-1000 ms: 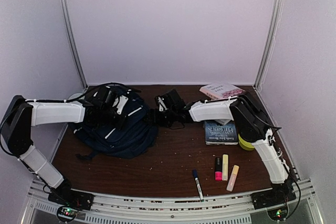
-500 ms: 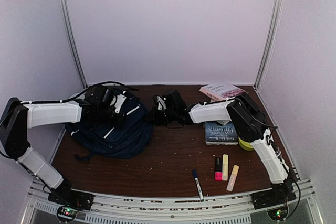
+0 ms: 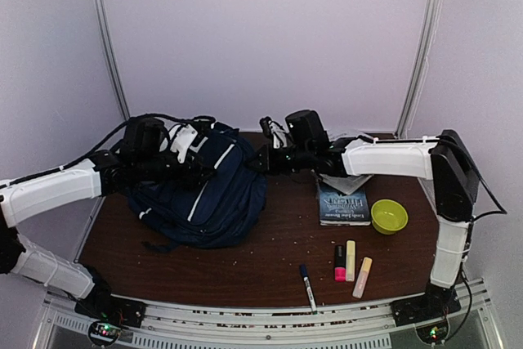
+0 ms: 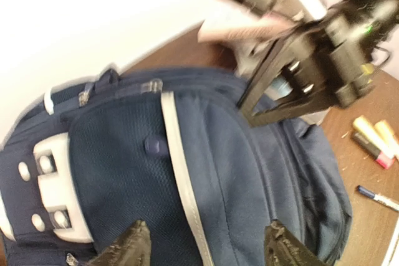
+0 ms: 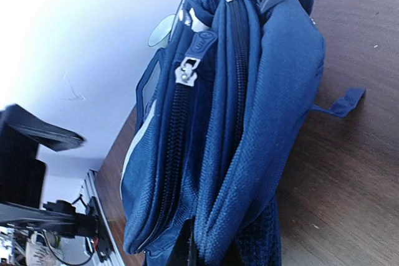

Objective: Pack the student bag
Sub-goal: Pass from the left arm to the right, then pass from the right arm to the left, then grab the largest pocket of the student bag, then unzip the largest pocket of the student bag, then hold the largest pocket of the student bag.

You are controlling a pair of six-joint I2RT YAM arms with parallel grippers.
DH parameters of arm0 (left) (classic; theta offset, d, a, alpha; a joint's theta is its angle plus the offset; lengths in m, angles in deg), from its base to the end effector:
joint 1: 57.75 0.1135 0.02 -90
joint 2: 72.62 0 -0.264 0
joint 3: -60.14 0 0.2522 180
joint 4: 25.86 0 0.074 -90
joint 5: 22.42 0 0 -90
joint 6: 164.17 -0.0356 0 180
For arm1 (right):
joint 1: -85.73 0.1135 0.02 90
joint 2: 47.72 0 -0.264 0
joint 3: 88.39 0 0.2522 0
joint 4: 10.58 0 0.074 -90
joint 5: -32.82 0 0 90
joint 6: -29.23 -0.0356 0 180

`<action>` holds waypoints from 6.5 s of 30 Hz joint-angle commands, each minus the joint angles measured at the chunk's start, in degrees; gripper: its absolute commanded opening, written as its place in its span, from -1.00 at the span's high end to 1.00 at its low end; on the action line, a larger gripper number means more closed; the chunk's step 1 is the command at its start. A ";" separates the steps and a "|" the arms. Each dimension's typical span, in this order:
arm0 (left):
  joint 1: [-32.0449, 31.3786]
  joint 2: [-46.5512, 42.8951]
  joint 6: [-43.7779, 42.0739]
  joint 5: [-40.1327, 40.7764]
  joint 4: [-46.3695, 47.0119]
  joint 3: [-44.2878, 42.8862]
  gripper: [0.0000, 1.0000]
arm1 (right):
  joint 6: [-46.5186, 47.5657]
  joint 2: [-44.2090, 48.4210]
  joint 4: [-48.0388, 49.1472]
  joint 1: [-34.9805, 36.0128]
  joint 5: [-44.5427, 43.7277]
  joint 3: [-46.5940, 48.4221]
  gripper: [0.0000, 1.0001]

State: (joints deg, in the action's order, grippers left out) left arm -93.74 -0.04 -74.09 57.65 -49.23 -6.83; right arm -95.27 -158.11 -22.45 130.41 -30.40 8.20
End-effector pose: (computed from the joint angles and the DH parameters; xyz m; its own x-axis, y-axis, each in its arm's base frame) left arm 0.2289 -0.1738 0.2879 -0.3930 0.2837 -0.8747 0.7004 0.7087 -0.0848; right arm 0.3103 0.3294 0.2550 -0.7729 -0.0532 -0.6322 -0.5808 0.4603 0.6714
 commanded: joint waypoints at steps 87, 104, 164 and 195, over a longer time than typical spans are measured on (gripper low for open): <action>-0.58 -15.89 -5.69 -0.18 6.79 1.15 1.00 | 41.18 5.07 -8.38 16.29 -24.29 19.46 0.37; -0.68 -12.85 -4.79 -2.42 8.42 0.17 1.00 | 46.76 2.00 -9.15 16.20 -28.65 21.22 0.69; -0.93 0.33 12.57 -14.75 3.15 -18.56 -0.96 | 21.34 18.79 14.28 4.01 6.55 12.36 1.00; -3.39 8.00 8.09 -10.26 1.05 -21.75 -0.35 | 20.74 14.13 14.83 5.82 -6.21 15.35 1.00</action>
State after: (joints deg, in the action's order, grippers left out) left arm -96.34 6.21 -63.62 45.49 -43.17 -27.95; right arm -75.07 -146.00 -14.36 135.48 -36.58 19.87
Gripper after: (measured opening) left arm 0.835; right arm 0.054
